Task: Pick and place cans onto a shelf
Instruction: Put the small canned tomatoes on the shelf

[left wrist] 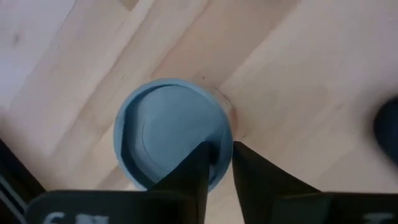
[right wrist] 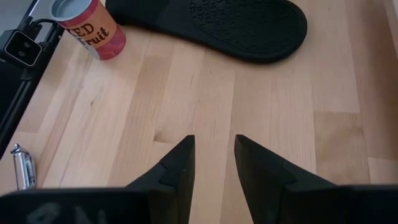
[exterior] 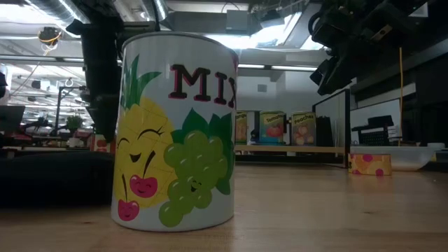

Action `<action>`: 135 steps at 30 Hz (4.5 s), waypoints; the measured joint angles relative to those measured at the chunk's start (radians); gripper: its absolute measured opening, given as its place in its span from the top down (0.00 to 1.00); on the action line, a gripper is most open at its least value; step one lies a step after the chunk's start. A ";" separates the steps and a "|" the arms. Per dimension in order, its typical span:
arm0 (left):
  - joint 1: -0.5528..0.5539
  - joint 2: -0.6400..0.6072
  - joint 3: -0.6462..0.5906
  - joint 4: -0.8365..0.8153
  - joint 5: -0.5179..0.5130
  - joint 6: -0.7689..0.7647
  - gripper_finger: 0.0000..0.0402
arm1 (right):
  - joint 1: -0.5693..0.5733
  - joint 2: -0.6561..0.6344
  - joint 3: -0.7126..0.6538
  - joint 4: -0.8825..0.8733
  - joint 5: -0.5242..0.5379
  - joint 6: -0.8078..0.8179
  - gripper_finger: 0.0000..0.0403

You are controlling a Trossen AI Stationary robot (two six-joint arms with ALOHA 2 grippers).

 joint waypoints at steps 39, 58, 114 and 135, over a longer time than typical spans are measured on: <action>-0.001 0.005 -0.006 0.132 0.206 -0.228 0.78 | 0.000 0.000 0.000 0.001 0.000 -0.006 0.71; -0.140 0.003 0.110 0.162 0.169 -0.070 0.79 | 0.000 0.000 0.000 0.001 0.000 -0.004 0.71; -0.232 0.003 0.010 -0.167 -0.109 -0.345 0.66 | 0.000 0.000 0.000 0.000 0.000 -0.004 0.71; -0.232 0.003 -0.012 -0.150 -0.233 -0.391 0.70 | 0.000 0.000 0.000 0.001 0.000 -0.004 0.71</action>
